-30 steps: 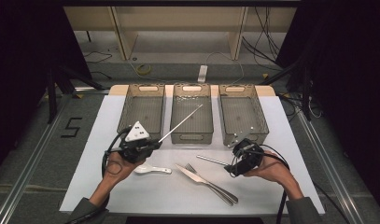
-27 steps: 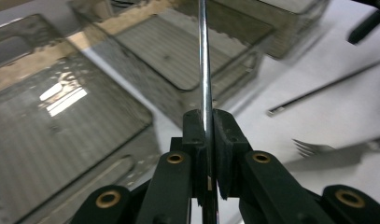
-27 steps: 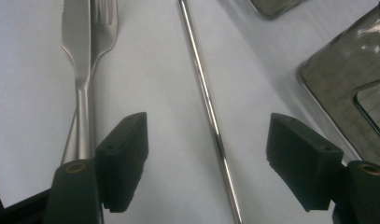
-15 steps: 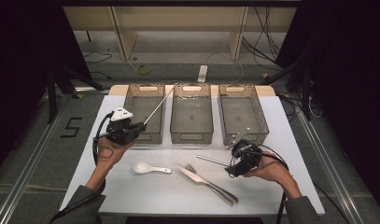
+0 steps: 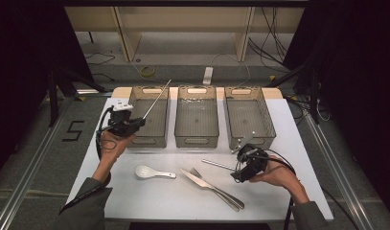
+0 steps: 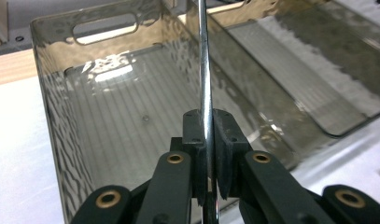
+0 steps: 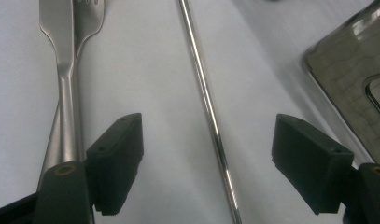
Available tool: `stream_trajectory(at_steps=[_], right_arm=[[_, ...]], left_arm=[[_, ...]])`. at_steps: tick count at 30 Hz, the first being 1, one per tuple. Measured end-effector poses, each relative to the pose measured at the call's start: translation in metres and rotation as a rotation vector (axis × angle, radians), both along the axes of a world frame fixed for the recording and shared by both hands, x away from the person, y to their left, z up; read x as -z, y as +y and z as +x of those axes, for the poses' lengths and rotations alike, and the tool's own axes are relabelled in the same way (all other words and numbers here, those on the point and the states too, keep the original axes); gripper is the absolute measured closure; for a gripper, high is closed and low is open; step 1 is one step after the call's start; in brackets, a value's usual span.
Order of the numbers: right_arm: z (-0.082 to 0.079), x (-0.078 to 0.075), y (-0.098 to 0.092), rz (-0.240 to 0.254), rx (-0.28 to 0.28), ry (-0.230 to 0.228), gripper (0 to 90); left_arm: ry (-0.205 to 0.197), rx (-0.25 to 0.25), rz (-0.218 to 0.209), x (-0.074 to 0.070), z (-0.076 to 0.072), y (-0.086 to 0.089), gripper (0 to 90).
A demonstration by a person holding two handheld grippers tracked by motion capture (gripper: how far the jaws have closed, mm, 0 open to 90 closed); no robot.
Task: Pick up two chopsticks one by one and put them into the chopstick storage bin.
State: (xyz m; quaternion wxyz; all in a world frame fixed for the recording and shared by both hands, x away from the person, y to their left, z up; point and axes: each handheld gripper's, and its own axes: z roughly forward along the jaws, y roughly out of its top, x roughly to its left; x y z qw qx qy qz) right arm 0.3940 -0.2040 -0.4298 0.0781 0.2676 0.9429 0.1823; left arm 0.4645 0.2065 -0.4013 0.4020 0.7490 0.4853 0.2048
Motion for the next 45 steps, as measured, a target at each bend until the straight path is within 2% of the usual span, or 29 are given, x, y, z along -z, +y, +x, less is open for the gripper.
stream_trajectory(at_steps=[3,11,14,23,29,31,36,42,45], right_arm=[[0.000,0.000,0.000,0.004,-0.003,0.001,25.9],[0.000,0.001,0.001,-0.006,-0.005,0.004,25.4],[0.000,0.002,0.002,-0.008,-0.014,0.002,25.4],[0.000,0.004,0.004,-0.016,-0.012,0.011,25.4],[0.000,0.004,0.004,-0.013,-0.015,0.009,25.5],[0.000,0.005,0.005,-0.018,-0.017,0.012,25.5],[0.000,0.004,0.004,-0.013,-0.021,0.008,25.5],[0.001,0.005,0.003,-0.014,-0.019,0.018,27.4],[0.002,0.005,0.003,-0.022,-0.018,0.027,28.7]], left_arm=[[0.015,-0.016,-0.018,0.004,0.007,0.003,83.8],[0.030,-0.044,-0.015,0.010,0.020,0.008,83.7],[0.039,-0.056,0.000,0.015,0.025,0.010,83.7],[0.059,-0.089,0.006,0.024,0.032,0.014,83.5],[0.073,-0.106,-0.021,0.025,0.034,0.017,81.9],[0.090,-0.111,-0.063,0.023,0.035,0.018,69.9],[0.068,-0.106,-0.105,0.013,0.030,0.018,47.9],[0.064,-0.023,-0.161,0.004,0.019,0.012,30.5],[0.050,0.007,-0.160,0.001,0.013,0.007,25.4]])
